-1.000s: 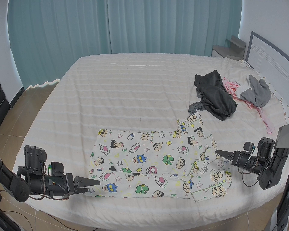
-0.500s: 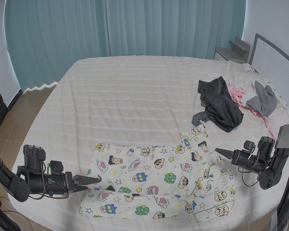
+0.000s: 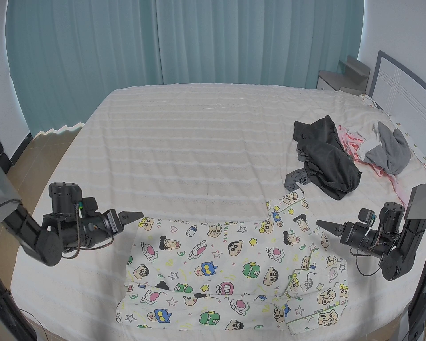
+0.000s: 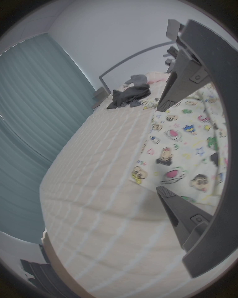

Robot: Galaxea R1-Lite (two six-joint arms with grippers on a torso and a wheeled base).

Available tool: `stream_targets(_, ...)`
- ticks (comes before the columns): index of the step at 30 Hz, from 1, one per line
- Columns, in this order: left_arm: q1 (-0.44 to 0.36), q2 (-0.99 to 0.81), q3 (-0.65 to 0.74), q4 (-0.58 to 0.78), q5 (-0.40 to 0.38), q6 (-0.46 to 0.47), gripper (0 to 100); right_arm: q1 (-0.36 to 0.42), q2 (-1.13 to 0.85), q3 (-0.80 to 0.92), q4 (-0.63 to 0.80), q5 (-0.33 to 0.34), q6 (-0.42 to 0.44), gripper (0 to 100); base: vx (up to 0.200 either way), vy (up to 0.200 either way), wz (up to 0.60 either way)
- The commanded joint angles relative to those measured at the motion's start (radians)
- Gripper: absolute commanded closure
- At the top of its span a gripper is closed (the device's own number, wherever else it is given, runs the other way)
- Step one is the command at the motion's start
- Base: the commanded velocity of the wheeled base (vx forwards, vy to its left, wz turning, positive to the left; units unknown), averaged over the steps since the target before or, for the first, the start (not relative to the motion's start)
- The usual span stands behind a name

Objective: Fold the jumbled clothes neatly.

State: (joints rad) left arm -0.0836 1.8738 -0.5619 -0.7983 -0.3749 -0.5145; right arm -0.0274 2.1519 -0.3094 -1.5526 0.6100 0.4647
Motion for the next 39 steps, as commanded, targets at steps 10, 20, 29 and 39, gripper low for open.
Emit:
stream_targets(10, -0.004, 0.442, -0.432, 0.162, 0.062, 0.260, 0, 0.018, 0.002, 0.015, -0.014, -0.003, -0.001, 0, 0.000, 0.000, 0.00)
stream_targets(20, -0.002, 0.461, -0.437, 0.159, 0.016, 0.258, 0, 0.043, 0.008, 0.018, -0.014, -0.003, -0.001, 0, 0.000, 0.000, 0.00)
stream_targets(29, -0.019, 0.475, -0.446, 0.156, -0.012, 0.244, 0, 0.032, 0.028, -0.001, -0.014, -0.003, 0.000, 0, 0.000, 0.000, 0.00)
stream_targets(39, -0.022, 0.429, -0.415, 0.154, -0.022, 0.198, 100, 0.026, 0.115, -0.255, 0.206, -0.009, 0.002, 0, 0.000, 0.000, 0.00)
